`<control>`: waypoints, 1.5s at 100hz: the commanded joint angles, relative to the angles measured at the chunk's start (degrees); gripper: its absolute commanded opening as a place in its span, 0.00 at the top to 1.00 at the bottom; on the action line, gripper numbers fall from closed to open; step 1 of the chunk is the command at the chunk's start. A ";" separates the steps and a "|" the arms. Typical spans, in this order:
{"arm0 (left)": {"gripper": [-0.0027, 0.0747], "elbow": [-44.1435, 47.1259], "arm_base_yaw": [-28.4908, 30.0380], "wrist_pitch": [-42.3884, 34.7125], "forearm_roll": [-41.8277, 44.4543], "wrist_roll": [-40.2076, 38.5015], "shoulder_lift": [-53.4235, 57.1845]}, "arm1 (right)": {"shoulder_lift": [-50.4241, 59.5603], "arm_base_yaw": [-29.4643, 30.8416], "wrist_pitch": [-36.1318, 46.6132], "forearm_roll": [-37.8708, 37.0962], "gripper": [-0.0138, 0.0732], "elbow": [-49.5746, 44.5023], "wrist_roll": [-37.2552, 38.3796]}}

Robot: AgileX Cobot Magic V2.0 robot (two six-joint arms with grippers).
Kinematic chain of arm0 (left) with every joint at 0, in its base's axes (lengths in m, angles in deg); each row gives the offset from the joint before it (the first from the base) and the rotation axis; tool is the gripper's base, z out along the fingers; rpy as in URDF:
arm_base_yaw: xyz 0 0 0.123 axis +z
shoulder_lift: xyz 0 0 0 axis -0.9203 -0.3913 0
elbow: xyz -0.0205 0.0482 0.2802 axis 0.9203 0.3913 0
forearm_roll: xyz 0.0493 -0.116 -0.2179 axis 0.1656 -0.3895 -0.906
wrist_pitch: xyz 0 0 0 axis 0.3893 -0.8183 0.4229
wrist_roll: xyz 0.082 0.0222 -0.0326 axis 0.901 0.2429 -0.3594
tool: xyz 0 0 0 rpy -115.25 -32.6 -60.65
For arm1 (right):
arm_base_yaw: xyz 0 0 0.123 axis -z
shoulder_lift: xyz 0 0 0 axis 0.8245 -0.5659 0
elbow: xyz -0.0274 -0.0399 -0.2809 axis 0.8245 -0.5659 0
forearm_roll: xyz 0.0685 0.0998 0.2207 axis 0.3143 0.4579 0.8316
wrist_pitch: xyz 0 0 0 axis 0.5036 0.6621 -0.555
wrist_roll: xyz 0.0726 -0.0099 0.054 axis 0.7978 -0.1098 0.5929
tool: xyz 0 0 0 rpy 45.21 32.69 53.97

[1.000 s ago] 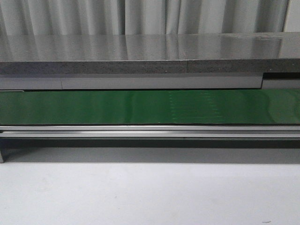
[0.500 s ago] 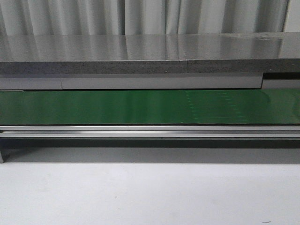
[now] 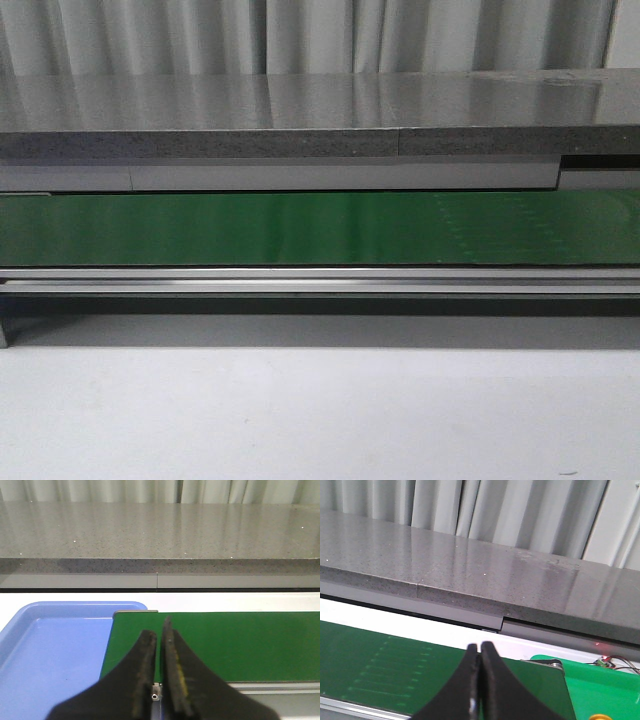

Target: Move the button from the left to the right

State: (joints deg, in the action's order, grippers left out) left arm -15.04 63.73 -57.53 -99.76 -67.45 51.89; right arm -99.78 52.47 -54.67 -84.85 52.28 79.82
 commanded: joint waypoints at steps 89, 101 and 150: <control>0.96 -1.74 -0.52 -4.83 -0.72 -0.11 -0.52 | 13.20 -0.45 10.18 -4.42 0.92 -17.27 4.36; 0.96 -1.74 -0.52 -4.83 -0.72 -0.11 -0.52 | 13.20 -0.45 9.11 -4.42 0.92 -17.27 4.36; 0.96 -1.74 -0.52 -4.83 -0.72 -0.11 -0.52 | 13.20 -0.45 8.89 -4.42 0.92 -17.27 4.36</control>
State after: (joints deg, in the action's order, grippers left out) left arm -15.04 63.73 -57.53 -99.76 -67.45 51.89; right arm -87.49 51.98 -49.88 -88.69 35.11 83.99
